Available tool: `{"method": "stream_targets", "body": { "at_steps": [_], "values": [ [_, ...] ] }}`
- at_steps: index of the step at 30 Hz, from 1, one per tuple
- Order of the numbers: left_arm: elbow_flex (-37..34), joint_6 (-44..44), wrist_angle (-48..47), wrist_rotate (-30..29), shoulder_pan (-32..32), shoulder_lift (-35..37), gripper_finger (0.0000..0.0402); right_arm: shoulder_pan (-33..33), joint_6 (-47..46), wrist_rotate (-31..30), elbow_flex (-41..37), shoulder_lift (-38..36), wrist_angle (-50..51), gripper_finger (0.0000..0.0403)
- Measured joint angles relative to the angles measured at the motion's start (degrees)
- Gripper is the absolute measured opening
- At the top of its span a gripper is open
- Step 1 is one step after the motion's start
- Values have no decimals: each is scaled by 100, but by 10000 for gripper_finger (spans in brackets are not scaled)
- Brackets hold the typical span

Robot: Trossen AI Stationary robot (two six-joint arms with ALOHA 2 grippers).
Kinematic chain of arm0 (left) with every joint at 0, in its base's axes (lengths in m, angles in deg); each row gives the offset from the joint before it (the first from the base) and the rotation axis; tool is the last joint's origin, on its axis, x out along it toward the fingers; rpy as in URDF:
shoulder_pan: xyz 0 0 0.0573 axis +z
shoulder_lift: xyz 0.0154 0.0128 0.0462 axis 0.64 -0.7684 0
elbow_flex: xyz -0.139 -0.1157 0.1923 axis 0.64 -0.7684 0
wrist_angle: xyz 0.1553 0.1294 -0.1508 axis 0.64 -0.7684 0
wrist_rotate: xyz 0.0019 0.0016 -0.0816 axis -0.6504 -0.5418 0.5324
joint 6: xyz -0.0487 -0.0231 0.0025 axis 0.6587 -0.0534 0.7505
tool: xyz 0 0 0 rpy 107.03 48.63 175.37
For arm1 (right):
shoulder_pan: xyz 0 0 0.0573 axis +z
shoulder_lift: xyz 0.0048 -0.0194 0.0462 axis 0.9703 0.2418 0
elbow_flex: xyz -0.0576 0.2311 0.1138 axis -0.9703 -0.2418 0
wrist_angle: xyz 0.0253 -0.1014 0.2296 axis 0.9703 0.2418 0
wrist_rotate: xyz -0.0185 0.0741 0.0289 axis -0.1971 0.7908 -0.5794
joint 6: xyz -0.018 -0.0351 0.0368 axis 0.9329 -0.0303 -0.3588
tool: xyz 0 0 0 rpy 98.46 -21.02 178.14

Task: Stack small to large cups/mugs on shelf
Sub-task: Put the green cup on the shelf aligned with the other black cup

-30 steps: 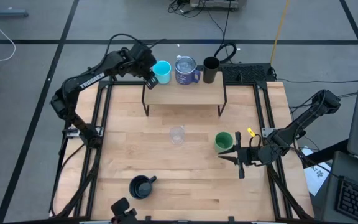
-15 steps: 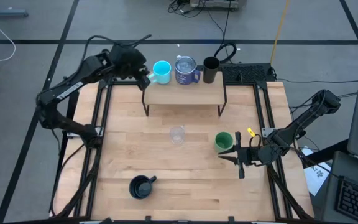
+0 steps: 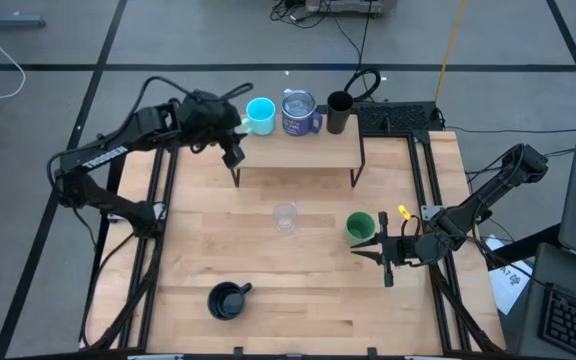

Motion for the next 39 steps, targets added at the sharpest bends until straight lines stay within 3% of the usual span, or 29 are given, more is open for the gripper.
{"method": "stream_targets", "body": {
  "at_steps": [13, 28, 39],
  "values": [
    [-45, 522, -244, -569, -788, 0, 157, 2, -53, 1, 0, 1, 9, 36],
    [-1062, 1206, -48, -859, -1636, -2, 157, 4, -143, 1, 0, 1, 9, 36],
    [-1787, 1364, 711, -1050, -2277, -2, 157, 7, -262, -158, 0, 1, -32, 36]
  ]
}}
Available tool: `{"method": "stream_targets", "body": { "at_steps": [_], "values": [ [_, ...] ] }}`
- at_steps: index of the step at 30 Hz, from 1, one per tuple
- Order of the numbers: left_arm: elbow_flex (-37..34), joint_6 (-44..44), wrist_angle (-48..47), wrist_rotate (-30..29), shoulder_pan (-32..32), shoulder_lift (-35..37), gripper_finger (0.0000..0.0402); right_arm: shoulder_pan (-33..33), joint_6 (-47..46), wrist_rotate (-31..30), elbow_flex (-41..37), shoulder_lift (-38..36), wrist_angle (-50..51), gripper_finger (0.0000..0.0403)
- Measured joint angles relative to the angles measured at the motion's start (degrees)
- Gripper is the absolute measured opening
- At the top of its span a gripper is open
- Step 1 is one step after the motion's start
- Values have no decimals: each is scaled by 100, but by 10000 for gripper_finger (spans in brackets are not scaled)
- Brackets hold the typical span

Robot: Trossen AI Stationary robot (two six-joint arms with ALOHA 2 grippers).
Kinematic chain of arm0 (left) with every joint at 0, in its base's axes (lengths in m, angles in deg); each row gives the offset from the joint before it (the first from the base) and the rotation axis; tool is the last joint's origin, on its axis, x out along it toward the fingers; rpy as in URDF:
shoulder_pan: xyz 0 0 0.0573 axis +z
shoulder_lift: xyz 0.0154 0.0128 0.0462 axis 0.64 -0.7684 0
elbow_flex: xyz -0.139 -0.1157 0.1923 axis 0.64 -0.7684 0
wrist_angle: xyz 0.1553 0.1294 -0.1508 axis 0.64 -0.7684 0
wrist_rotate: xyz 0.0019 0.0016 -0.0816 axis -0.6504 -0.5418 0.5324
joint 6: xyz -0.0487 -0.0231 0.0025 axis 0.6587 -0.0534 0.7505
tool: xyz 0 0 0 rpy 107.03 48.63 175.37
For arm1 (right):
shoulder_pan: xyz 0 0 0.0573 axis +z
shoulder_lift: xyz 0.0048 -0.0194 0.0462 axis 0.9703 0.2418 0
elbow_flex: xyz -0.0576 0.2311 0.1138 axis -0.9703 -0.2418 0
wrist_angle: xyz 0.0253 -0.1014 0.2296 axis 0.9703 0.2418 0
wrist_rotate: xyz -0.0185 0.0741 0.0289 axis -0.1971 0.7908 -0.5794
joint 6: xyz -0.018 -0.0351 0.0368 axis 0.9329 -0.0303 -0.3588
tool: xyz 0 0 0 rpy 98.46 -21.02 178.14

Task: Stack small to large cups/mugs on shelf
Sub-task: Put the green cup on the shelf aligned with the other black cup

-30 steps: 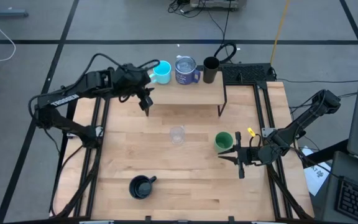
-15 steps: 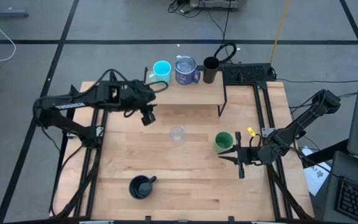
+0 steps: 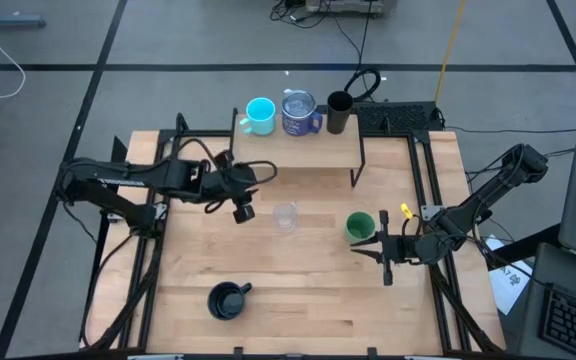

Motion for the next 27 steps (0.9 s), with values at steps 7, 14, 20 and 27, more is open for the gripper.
{"method": "stream_targets", "body": {
  "at_steps": [7, 14, 20, 27],
  "values": [
    [-250, 25, 224, -100, -334, 0, 157, -4, -270, -269, 0, -6, -32, 36],
    [-266, 86, 316, -216, -699, 0, 157, -123, -814, -262, 25, -244, 6, 36],
    [-266, 40, 580, -631, -981, 0, 157, -252, -1406, -216, 527, -428, 1127, 43],
    [-272, 22, 909, -902, -1202, 0, 157, -438, -2196, 424, 1753, -184, 3172, 64]
  ]
}}
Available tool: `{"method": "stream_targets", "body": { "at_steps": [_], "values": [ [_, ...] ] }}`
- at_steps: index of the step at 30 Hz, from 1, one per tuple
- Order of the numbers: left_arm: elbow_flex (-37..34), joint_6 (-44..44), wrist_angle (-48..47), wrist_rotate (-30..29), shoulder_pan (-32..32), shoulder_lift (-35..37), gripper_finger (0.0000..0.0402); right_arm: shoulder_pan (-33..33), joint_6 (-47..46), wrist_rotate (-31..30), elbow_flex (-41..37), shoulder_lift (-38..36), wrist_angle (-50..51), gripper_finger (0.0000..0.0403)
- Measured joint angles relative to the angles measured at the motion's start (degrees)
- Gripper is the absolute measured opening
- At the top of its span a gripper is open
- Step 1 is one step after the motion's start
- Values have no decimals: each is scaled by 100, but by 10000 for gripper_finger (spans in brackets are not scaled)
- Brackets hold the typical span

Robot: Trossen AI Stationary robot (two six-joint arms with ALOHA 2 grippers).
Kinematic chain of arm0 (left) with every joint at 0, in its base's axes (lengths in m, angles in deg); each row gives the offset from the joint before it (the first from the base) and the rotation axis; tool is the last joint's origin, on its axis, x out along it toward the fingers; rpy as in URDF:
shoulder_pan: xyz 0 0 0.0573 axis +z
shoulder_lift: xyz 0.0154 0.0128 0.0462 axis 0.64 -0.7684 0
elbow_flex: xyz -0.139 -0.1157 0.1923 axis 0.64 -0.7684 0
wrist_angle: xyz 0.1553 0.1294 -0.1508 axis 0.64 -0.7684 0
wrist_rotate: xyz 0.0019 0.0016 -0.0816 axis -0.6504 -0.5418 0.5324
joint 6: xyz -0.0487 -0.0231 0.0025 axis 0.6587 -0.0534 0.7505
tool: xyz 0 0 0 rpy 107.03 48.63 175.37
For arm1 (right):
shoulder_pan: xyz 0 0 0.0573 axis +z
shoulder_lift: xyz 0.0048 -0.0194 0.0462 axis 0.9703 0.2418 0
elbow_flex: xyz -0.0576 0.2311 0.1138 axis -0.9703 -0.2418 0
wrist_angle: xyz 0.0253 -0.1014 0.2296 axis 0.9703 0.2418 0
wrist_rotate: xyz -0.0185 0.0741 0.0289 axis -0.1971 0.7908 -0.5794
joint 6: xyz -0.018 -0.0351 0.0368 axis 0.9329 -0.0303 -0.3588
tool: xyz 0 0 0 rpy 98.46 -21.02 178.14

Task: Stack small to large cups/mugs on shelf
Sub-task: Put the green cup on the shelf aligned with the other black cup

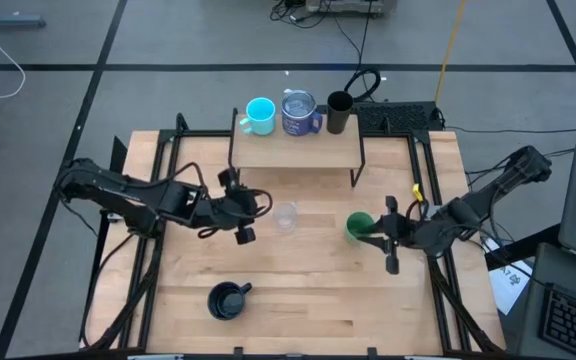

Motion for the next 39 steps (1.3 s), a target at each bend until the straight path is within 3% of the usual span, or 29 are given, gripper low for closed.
{"method": "stream_targets", "body": {
  "at_steps": [6, 13, 24, 31, 39],
  "values": [
    [-307, -239, 812, -94, -141, 2, 157, -282, -595, 725, 1212, 628, 1758, 69],
    [-1002, -524, 1892, 91, -114, -2, 157, -763, -832, 2064, 2565, 1630, 3409, 69],
    [-1932, -670, 3375, 554, -92, -2, 157, -1555, 122, 3547, 3498, 2771, 4728, 69],
    [-1978, -766, 3642, 763, -81, -2, 157, -1938, 345, 3685, 3506, 3260, 5243, 81],
    [-1978, -823, 3806, 975, -90, -2, 157, -2047, 933, 3357, 3507, 3570, 5287, 168]
  ]
}}
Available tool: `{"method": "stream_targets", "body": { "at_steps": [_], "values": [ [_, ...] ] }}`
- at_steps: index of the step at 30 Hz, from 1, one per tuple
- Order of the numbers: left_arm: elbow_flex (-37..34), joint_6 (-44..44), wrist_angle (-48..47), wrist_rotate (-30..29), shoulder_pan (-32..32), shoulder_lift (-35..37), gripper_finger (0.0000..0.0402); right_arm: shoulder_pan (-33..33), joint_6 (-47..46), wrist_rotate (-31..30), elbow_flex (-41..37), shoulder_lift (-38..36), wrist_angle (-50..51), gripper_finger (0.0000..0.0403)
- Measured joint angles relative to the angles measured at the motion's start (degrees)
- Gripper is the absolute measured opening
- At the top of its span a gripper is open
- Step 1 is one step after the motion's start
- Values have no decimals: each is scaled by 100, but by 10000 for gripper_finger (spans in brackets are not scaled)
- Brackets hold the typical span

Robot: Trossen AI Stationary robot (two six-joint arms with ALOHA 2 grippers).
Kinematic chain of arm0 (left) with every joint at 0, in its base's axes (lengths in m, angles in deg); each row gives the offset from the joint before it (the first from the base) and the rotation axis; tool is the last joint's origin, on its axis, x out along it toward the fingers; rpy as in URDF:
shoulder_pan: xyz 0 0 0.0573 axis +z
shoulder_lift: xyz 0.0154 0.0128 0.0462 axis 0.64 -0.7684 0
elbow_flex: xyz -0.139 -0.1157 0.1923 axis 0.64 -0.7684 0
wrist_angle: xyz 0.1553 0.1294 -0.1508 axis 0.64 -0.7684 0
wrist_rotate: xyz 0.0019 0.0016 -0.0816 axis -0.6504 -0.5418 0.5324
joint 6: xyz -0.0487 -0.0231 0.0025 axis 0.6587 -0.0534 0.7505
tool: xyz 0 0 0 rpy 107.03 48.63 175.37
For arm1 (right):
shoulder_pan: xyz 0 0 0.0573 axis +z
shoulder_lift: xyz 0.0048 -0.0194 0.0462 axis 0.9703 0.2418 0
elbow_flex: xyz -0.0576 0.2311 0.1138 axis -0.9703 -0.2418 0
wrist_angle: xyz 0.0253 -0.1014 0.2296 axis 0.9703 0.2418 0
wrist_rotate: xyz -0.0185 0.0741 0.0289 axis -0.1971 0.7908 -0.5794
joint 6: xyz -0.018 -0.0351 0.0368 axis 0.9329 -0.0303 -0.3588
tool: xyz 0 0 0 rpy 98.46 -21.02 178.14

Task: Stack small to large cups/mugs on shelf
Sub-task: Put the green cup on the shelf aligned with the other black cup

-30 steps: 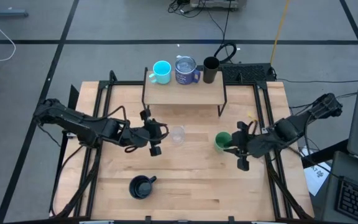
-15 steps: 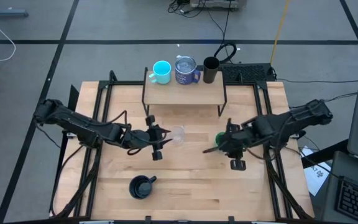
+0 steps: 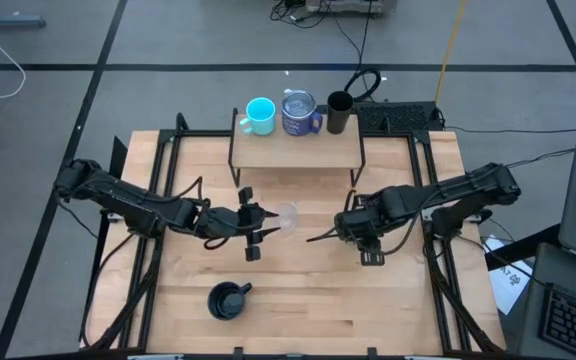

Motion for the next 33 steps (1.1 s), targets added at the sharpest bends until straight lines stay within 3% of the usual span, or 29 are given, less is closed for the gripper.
{"method": "stream_targets", "body": {
  "at_steps": [6, 19, 24, 33],
  "values": [
    [0, 39, -101, 11, -123, 0, 157, -6, -49, -6, -212, -7, -121, 202],
    [0, 64, -138, 11, -368, 0, 157, -42, -204, -11, -717, -9, -498, 190],
    [0, 61, -138, 11, -385, 0, 157, -158, -116, -10, -795, -9, -539, 170],
    [0, 42, -138, 9, -383, 0, 157, -364, 165, 28, -1051, -9, -597, 94]
  ]
}}
